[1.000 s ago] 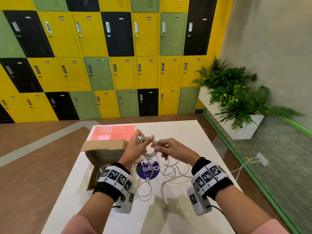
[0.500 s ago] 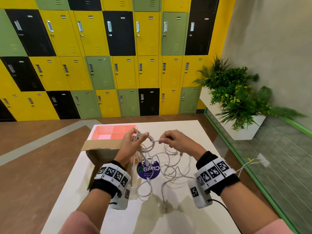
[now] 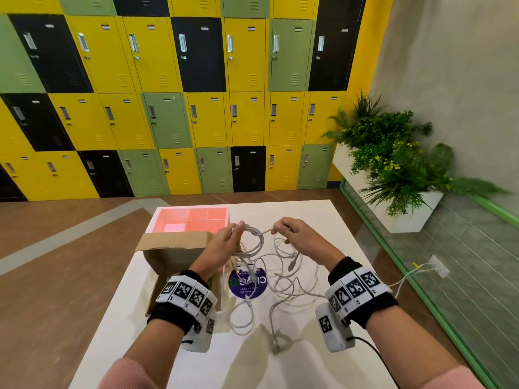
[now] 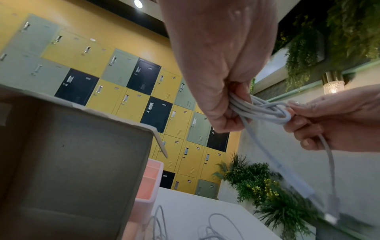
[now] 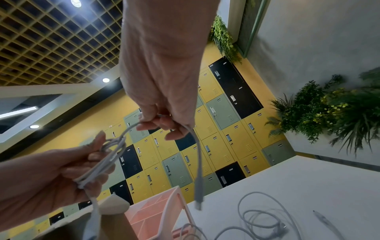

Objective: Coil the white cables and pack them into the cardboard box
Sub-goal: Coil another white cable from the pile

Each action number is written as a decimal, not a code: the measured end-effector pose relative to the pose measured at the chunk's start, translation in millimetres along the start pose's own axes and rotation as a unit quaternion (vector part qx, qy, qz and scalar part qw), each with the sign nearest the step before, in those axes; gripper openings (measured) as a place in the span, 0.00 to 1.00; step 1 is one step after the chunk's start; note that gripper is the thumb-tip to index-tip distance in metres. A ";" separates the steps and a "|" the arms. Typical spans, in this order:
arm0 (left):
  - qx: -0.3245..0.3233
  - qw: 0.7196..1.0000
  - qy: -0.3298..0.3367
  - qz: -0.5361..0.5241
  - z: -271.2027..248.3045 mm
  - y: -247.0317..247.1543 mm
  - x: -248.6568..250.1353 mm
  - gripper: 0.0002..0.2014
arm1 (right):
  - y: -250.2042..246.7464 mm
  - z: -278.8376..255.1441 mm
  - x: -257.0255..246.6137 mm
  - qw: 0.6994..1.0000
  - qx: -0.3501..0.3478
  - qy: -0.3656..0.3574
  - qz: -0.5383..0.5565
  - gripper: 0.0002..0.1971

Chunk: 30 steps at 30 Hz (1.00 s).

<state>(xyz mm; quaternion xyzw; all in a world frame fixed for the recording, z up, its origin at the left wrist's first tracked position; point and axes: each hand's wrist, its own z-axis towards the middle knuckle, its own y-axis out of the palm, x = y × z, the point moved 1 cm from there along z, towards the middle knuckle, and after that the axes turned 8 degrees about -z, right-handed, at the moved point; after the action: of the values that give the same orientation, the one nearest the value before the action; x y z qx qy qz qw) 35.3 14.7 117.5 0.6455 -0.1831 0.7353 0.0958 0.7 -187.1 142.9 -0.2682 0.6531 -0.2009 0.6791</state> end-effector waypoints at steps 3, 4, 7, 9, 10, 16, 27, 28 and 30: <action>-0.010 0.996 -0.016 -0.088 -2.3 0.9 4.4 0.20 | -2.3 -3.1 3.0 0.999 -0.028 -0.012 0.008 0.12; -0.014 0.993 -0.016 -0.113 -3.8 1.4 7.7 0.18 | -3.4 -5.3 3.1 0.999 -0.039 -0.023 0.010 0.12; -0.017 0.988 -0.011 -0.150 -5.7 0.8 11.0 0.17 | -4.9 -9.6 3.7 0.997 -0.054 -0.054 -0.013 0.13; -0.025 0.987 -0.009 -0.156 -7.2 1.5 12.2 0.17 | -3.7 -7.8 7.8 0.996 -0.043 -0.060 -0.058 0.13; -0.031 0.987 -0.007 -0.156 -7.9 1.3 11.6 0.17 | -2.6 -6.2 10.7 0.994 -0.033 -0.060 -0.086 0.12; -0.034 0.990 -0.047 -0.130 -4.0 -8.2 -8.0 0.28 | 4.9 0.8 28.7 0.979 0.065 -0.052 -0.187 0.10; 0.030 0.978 -0.040 -0.200 -1.6 -2.9 -7.7 0.19 | 13.0 3.0 31.4 0.976 0.142 0.017 -0.164 0.11; 0.031 0.977 -0.037 -0.208 -2.5 -2.1 -6.7 0.18 | 12.8 2.9 30.0 0.977 0.144 0.018 -0.158 0.11; 0.040 0.977 -0.030 -0.209 -4.2 -1.0 -4.4 0.18 | 12.7 2.9 29.4 0.980 0.140 0.022 -0.140 0.11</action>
<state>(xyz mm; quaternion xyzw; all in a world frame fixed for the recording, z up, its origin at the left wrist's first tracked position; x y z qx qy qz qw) 32.4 17.7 112.9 0.6945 -0.0173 0.6860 0.2162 4.5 -195.3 112.0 -0.2548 0.5888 -0.3898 0.6607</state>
